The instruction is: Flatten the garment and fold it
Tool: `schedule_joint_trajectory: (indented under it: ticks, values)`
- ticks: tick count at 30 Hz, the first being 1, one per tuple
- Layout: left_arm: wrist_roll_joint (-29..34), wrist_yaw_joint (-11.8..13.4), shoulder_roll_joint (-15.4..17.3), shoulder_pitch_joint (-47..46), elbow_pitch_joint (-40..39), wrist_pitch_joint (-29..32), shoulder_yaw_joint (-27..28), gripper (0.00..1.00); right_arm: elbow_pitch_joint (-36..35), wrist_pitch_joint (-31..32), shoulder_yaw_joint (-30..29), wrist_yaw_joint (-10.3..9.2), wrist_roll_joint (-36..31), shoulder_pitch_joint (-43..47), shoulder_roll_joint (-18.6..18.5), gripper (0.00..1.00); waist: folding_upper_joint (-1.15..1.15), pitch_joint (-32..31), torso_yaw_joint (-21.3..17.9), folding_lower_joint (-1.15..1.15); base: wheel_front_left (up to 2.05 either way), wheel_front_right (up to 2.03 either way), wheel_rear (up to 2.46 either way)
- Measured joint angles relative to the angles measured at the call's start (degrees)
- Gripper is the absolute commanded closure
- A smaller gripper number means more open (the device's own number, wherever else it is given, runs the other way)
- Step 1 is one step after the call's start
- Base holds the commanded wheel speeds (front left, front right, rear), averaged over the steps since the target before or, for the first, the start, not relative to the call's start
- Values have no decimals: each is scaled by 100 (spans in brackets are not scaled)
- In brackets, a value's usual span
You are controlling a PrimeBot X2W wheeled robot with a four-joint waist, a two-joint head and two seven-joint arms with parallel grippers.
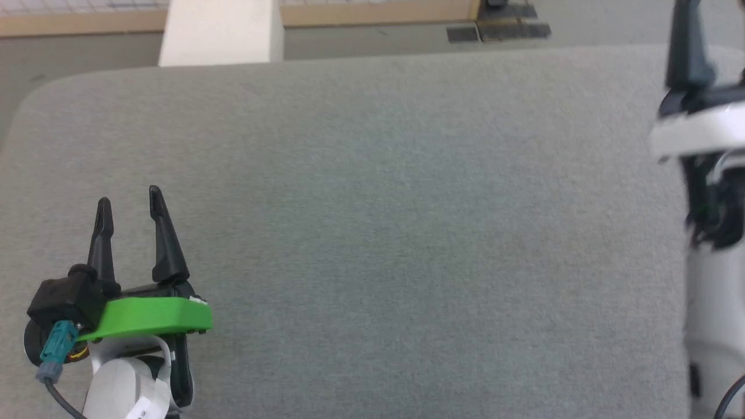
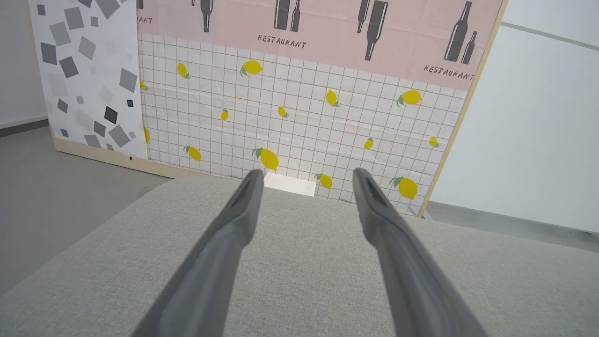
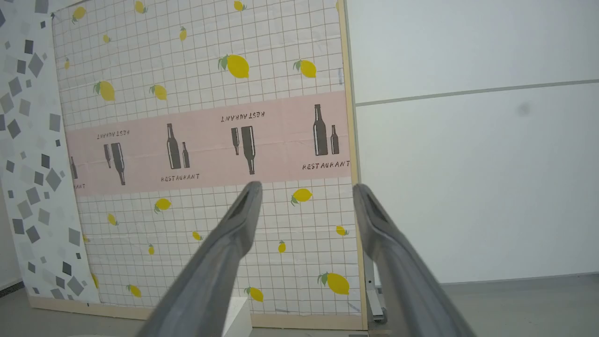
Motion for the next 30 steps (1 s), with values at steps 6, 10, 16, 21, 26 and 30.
schedule_joint_trajectory:
  ticks: [6, 10, 16, 21, 26, 30]
  values:
    - [-10, 124, -55, 30, 65, -25, -57, 0, -255, -495, -175, 0, -151, 924, 426, 0, 0, -240, 201, 0, 0, 0, 0]
    - [-12, 153, -88, 98, 113, -32, -131, 0, -171, -754, -196, 0, 120, 1451, 457, 0, 0, -339, 288, 0, 0, 0, 0]
    - [130, 178, -119, 224, 305, -35, -358, 0, 144, -932, 2, 0, 185, 2100, 460, 0, 0, -462, 348, 0, 0, 0, 0]
    - [431, 172, -75, 243, 546, -33, -681, 0, 157, -973, 37, 0, -82, 2535, 461, 0, 0, -533, 406, 0, 0, 0, 0]
    - [617, 149, -64, 241, 879, -33, -924, 0, 52, -973, 67, 0, -271, 2854, 461, 0, 0, -585, 438, 0, 0, 0, 0]
    - [636, 153, -70, 243, 1168, -34, -977, 0, 23, -973, 192, 0, -310, 3103, 460, 0, 0, -623, 437, 0, 0, 0, 0]
